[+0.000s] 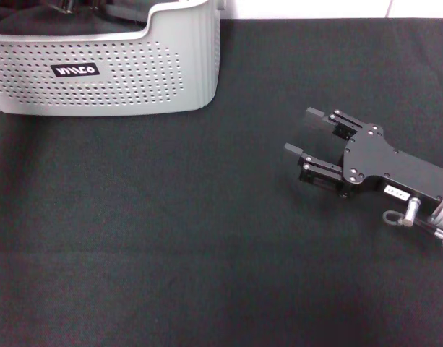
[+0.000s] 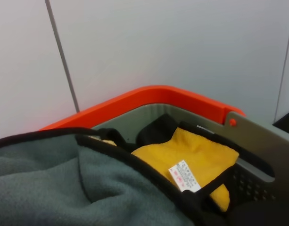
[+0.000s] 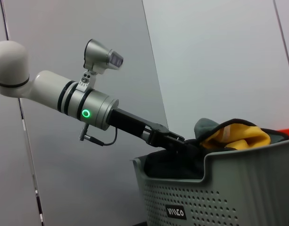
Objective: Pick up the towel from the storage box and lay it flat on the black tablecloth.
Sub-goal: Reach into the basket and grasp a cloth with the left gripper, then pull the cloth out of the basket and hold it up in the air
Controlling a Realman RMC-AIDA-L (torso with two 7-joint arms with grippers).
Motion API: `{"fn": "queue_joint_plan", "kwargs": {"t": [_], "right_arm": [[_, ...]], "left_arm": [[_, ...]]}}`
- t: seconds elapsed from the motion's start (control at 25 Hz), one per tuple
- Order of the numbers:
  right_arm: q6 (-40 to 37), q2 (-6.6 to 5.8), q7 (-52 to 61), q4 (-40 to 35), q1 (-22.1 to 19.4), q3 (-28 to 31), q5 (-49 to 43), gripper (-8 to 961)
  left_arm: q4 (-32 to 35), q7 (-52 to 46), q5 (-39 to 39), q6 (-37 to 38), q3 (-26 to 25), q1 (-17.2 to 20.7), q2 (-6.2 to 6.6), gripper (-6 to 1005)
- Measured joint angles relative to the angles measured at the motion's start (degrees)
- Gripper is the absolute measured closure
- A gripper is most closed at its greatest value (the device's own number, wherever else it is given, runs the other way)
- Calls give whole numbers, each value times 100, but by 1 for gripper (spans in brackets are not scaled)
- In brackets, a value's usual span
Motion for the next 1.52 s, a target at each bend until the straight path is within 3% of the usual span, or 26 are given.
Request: {"fn": "queue_joint_plan", "kwargs": {"t": [0.36,0.72,0.96,1.2,1.36,1.52], "right_arm": [[-16,1,-3,5,-47,0,0,196],[-38,0,-37,0,-100,0,5,197],[-131,0,-126,-7,-123,18,5,197],[-376,10,-566,-102,-140,227,3,198],[-457,9,-883,-320,-143,283,-5,198],[-482,38,-1169,-476,-150,285,-31,198]], "left_arm": [[22,14,-148,71,1,17,0,784],[96,-2,-225,77,-52,44,-42,908],[700,519,-2405,185,-385,694,13,968],[787,1517,-4952,1225,-861,1175,64,970],[838,1777,-5944,1957,-1239,1276,13,971],[844,1756,-6527,2178,-1351,1367,-3,972]]}}
